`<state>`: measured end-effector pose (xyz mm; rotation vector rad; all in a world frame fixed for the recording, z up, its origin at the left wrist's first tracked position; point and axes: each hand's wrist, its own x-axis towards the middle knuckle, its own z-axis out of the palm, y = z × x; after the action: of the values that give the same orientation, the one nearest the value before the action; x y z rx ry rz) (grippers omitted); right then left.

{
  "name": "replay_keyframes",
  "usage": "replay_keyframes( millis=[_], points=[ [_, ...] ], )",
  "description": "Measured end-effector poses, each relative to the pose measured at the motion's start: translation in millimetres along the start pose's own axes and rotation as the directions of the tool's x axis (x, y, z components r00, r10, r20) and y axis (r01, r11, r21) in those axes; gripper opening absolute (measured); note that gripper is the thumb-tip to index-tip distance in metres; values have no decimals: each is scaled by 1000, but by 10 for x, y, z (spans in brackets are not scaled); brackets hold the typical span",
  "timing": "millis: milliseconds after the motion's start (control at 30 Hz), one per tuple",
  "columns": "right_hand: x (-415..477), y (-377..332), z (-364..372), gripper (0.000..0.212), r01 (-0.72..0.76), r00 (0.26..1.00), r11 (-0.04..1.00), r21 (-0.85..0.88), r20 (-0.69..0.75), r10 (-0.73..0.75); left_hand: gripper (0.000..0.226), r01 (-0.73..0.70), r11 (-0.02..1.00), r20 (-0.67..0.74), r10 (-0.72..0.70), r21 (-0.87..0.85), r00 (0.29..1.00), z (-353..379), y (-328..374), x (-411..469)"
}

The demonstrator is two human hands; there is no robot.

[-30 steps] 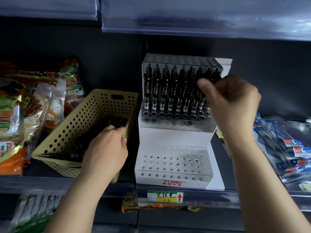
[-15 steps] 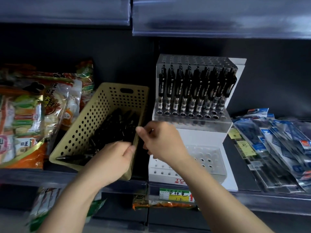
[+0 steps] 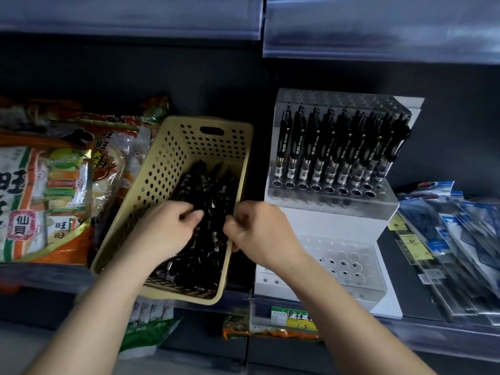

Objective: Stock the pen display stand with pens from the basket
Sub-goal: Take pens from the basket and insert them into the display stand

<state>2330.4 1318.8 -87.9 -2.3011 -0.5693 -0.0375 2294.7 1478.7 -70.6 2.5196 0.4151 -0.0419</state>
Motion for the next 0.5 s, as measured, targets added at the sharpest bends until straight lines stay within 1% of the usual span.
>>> replay_keyframes(
  millis=[33, 100, 133, 200, 233, 300, 367, 400, 433, 467, 500],
  points=[
    [-1, -4, -4, 37, 7, 1000, 1000, -2, 1, -7, 51, 16, 996, -6, -16, 87, 1000, 39, 6, 107],
    [-4, -6, -11, 39, 20, 1000, 1000, -11, -1, -20, 67, 28, 970, 94, -53, 243, 994, 155, 57, 234],
    [-5, -7, -12, 39, 28, 1000, 1000, -13, -4, -28, 72, 44, 959, 123, -81, 281, 989, 219, 97, 275],
    [-3, -5, -2, 37, 41, 999, 999, -6, -8, -41, 80, 91, 950, 122, -133, 300, 984, 334, 154, 326],
    [-2, -7, 2, 36, 42, 999, 999, 0, -10, -42, 80, 116, 956, 98, -147, 269, 984, 361, 173, 338],
    [-4, -7, -1, 35, 39, 999, 999, 6, -11, -39, 66, 152, 983, 55, -158, 106, 986, 394, 175, 370],
    [-13, -16, -15, 35, 49, 999, 999, 3, -4, -49, 44, 130, 989, 60, -126, -74, 990, 396, 159, 338],
    [-22, -24, -23, 36, 55, 998, 998, 4, -2, -55, 29, 105, 982, 74, -95, -156, 993, 403, 137, 317],
    [-31, -31, -29, 37, 62, 998, 998, 5, 0, -62, 12, 88, 967, 87, -69, -238, 994, 405, 125, 296],
    [-36, -37, -33, 37, 67, 998, 998, 7, 2, -67, 4, 80, 944, 99, -50, -320, 994, 400, 129, 268],
    [-38, -36, -30, 37, 68, 998, 998, 11, 4, -68, 9, 84, 918, 100, -49, -388, 994, 392, 128, 254]
  ],
)
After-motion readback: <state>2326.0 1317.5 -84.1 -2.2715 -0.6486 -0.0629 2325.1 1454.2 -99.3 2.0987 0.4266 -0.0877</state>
